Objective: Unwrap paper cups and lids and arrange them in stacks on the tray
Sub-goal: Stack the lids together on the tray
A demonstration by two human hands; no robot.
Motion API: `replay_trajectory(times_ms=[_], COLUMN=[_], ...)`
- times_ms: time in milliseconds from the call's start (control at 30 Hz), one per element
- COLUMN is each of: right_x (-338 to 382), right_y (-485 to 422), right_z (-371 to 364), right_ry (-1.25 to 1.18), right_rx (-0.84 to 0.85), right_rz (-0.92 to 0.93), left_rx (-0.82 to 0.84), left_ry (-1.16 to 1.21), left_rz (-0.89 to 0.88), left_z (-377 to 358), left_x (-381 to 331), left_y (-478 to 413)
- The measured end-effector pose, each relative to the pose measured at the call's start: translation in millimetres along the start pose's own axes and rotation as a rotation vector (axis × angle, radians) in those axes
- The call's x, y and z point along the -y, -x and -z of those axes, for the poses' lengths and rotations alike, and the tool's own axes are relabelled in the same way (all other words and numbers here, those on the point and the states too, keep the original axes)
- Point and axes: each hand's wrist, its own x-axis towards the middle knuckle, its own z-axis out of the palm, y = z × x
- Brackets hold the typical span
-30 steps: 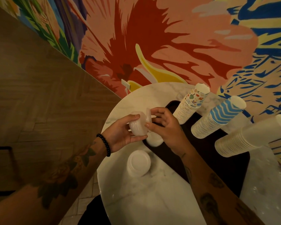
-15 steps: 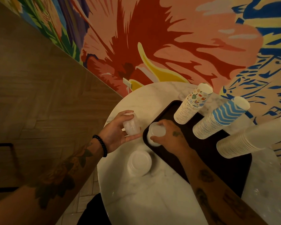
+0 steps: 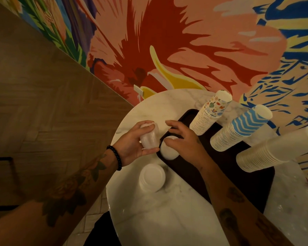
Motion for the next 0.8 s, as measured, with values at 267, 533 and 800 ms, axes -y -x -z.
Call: replay_trajectory(times_ms=[267, 533, 800], right_x=[7, 0, -34], right_y=[1, -4, -9], right_z=[-9, 2, 5], right_ry=[-0.083, -0.036, 0.54], right_rx=[0.135, -0.069, 0.005], right_rz=[0.035, 0.089, 0.011], left_rx=[0.036, -0.082, -0.174], left_ry=[-0.123, -0.012, -0.085], left_rz=[-0.006, -0.025, 0.01], left_z=[-10, -1, 6], left_x=[1, 1, 0], left_y=[1, 0, 3])
